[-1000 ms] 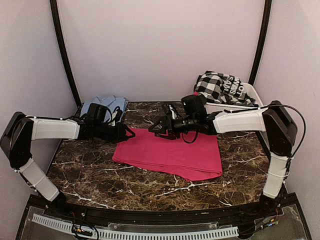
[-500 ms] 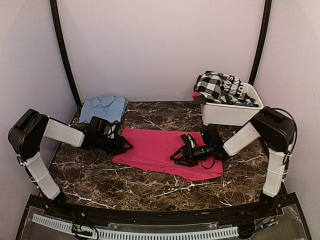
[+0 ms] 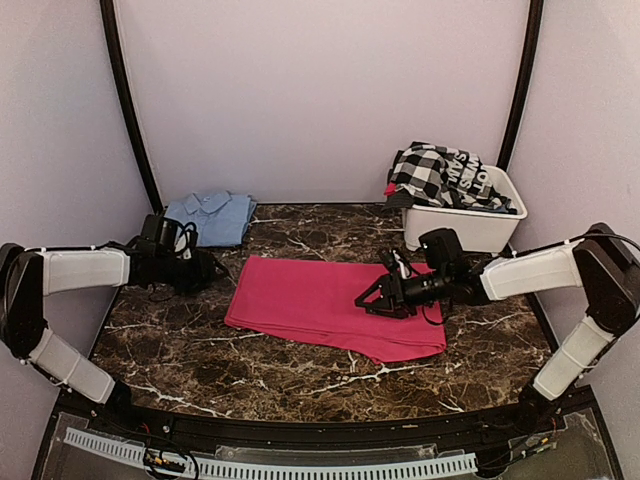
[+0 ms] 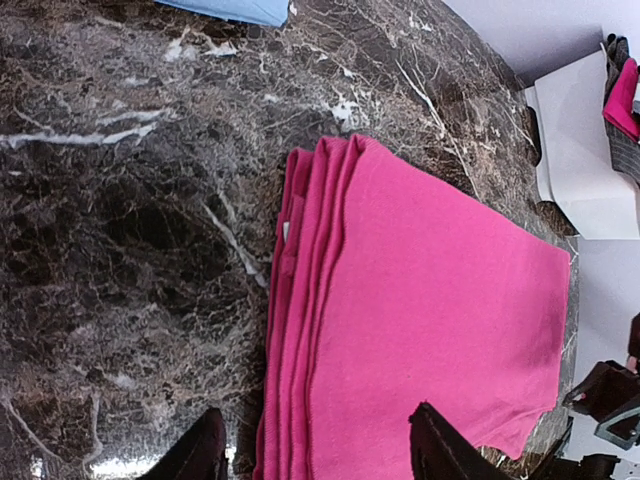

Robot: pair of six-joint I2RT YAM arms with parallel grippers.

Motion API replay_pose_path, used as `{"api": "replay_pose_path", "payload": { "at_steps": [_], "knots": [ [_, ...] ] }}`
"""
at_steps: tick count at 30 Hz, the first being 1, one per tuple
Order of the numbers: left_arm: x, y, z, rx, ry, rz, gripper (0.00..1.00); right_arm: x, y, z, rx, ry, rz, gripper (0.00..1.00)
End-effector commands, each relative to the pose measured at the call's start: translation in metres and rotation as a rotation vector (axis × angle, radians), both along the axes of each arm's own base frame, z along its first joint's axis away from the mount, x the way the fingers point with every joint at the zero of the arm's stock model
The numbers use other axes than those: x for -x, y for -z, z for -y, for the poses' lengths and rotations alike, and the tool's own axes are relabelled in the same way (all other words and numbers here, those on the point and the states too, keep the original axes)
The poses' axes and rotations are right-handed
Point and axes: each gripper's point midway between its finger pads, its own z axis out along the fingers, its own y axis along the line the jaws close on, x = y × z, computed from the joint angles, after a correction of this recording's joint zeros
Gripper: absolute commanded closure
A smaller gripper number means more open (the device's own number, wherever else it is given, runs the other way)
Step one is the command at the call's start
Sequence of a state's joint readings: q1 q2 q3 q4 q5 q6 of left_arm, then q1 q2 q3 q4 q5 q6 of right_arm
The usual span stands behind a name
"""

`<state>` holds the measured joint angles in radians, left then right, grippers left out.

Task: Fold and stack the mixed laundry pile
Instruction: Pick up the 1/2-rectangle-folded trousers from the center of the board.

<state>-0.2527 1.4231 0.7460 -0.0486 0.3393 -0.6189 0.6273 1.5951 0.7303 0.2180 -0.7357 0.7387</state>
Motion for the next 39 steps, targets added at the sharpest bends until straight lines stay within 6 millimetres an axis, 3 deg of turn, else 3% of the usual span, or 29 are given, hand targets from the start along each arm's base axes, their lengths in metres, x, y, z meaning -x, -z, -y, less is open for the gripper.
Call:
{"api": "replay_pose_path", "payload": {
  "at_steps": [1, 6, 16, 19, 24, 29, 31, 35, 37, 39],
  "knots": [
    [0.005, 0.02, -0.003, -0.04, -0.001, -0.102, 0.38, -0.028, -0.037, -0.003, 0.061, 0.021, 0.138, 0.47],
    [0.003, 0.042, 0.012, 0.022, 0.035, -0.164, 0.39, -0.047, -0.038, -0.03, 0.064, 0.005, 0.139, 0.51],
    [0.01, 0.074, 0.047, 0.2, 0.14, -0.187, 0.5, -0.07, 0.0, -0.08, 0.061, -0.04, 0.091, 0.58],
    [0.009, 0.078, 0.053, 0.238, 0.159, -0.183, 0.6, -0.075, 0.018, -0.092, 0.092, -0.058, 0.065, 0.6],
    [0.006, 0.065, 0.05, 0.225, 0.13, -0.137, 0.78, -0.076, 0.055, -0.096, 0.163, -0.07, 0.012, 0.62],
    [0.003, 0.029, 0.045, 0.206, 0.124, -0.044, 0.98, -0.064, 0.073, -0.109, 0.191, -0.111, -0.007, 0.63],
    [0.003, 0.015, 0.041, 0.186, 0.115, -0.017, 1.0, -0.061, 0.074, -0.118, 0.185, -0.125, -0.008, 0.63],
    [0.007, -0.006, 0.023, 0.094, 0.059, -0.003, 1.0, -0.054, 0.061, -0.148, 0.14, -0.162, 0.004, 0.63],
    [0.006, -0.021, 0.012, 0.034, 0.025, 0.009, 1.0, -0.052, 0.039, -0.168, 0.089, -0.19, 0.026, 0.63],
    [0.012, -0.024, -0.001, -0.041, 0.002, -0.018, 1.0, -0.05, 0.017, -0.177, 0.045, -0.199, 0.036, 0.62]
  ]
}}
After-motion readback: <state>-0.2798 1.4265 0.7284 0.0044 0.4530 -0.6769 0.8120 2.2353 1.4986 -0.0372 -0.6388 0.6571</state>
